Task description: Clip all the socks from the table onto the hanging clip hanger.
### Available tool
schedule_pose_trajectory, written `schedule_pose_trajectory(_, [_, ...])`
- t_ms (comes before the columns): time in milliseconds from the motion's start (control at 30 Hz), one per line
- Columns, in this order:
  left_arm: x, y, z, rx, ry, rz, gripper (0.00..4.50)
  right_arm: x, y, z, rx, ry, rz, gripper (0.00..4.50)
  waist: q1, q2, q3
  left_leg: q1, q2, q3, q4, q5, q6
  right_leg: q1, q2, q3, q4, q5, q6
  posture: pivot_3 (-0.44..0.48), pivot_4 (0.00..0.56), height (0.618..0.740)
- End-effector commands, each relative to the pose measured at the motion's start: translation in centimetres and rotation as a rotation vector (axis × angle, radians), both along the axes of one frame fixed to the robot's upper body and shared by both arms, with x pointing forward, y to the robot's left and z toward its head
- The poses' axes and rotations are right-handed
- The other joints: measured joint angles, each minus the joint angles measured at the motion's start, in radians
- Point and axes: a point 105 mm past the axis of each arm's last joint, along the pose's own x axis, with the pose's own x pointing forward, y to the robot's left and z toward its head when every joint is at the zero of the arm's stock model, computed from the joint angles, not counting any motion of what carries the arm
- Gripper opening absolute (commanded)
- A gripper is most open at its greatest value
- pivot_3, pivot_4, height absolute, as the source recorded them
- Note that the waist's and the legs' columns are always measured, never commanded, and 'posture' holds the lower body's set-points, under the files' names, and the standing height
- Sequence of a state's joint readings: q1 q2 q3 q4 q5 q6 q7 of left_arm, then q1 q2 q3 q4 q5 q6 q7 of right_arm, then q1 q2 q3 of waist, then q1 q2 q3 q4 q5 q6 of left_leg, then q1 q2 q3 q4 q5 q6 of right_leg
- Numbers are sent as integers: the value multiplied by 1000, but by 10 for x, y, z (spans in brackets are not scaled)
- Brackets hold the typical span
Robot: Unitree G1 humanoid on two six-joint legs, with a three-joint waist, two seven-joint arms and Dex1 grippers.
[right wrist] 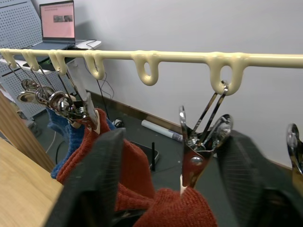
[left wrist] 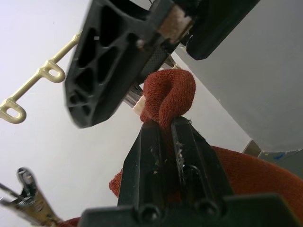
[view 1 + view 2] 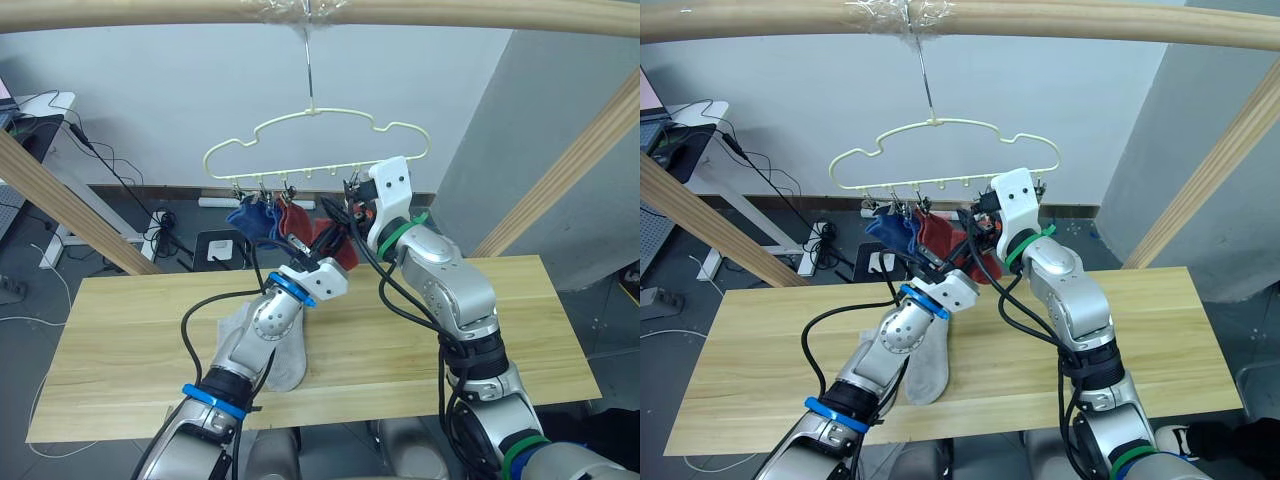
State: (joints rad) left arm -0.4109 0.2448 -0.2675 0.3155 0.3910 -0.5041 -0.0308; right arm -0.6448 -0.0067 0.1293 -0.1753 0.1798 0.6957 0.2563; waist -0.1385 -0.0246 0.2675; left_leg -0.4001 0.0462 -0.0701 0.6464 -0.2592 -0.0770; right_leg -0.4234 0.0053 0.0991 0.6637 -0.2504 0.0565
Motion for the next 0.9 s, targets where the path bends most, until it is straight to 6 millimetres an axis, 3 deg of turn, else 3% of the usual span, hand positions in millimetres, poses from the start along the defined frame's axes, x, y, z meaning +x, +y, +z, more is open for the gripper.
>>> schedule_pose_trajectory(33, [2, -2, 14, -35, -40, 3, 0, -13, -3, 20, 47, -58, 35, 4232, 0, 0, 0, 0, 0, 0, 0, 0, 0, 0, 0, 0, 0, 0, 0, -159, 242, 740])
schedule_pose_trajectory(333, [3, -4, 11, -58, -5, -9, 0, -43, -16, 16, -51, -70, 147, 4232, 0, 0, 0, 0, 0, 0, 0, 0, 0, 0, 0, 0, 0, 0, 0, -167, 249, 740])
schedule_pose_trajectory(567, [2, -4, 12, -118, 37, -38, 0, -56, -34, 15, -145, -104, 187, 4232, 0, 0, 0, 0, 0, 0, 0, 0, 0, 0, 0, 0, 0, 0, 0, -171, 252, 740])
schedule_pose_trajectory(900, [-7, -2, 10, -147, 105, -104, 2818, -53, -49, 12, -191, -113, 145, 4269, 0, 0, 0, 0, 0, 0, 0, 0, 0, 1, 0, 0, -1, 0, 0, -170, 250, 740])
